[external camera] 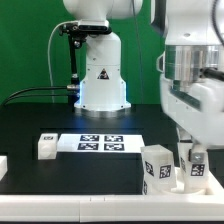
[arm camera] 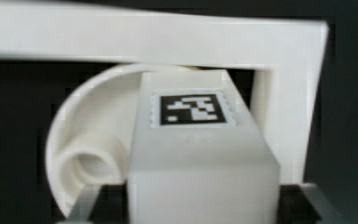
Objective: Assemble stool
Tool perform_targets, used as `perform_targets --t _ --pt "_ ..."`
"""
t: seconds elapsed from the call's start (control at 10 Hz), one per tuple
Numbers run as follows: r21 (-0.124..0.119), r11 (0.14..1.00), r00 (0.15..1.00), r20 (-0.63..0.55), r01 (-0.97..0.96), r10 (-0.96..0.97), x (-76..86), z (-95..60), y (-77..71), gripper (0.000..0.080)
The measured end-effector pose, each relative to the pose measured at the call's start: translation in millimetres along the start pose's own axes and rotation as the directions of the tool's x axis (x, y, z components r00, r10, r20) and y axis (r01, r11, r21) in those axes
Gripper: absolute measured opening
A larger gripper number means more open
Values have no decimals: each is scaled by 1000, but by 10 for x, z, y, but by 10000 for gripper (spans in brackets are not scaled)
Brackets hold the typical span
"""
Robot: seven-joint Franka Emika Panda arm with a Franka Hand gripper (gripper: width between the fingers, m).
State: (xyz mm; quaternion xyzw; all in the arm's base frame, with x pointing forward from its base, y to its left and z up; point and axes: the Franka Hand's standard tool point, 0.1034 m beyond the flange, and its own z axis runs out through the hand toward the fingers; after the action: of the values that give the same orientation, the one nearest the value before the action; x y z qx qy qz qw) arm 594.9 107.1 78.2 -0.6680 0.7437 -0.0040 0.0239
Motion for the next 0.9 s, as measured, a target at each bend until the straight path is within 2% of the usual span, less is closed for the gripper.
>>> perform_targets --t 0.1,0.4,0.5,0.6,0.8,0.9 --pt "20 998 998 -4 -62 62 3 0 17 333" --pt "14 971 971 7 -240 240 13 5 29 334" --pt "21 952 952 19 -305 304 4 7 36 334" --pt "52 936 938 39 -347 346 -1 8 64 334" --pt "86 903 906 72 -421 416 -35 2 78 334" --pt "117 894 902 81 -432 425 -55 -7 87 334"
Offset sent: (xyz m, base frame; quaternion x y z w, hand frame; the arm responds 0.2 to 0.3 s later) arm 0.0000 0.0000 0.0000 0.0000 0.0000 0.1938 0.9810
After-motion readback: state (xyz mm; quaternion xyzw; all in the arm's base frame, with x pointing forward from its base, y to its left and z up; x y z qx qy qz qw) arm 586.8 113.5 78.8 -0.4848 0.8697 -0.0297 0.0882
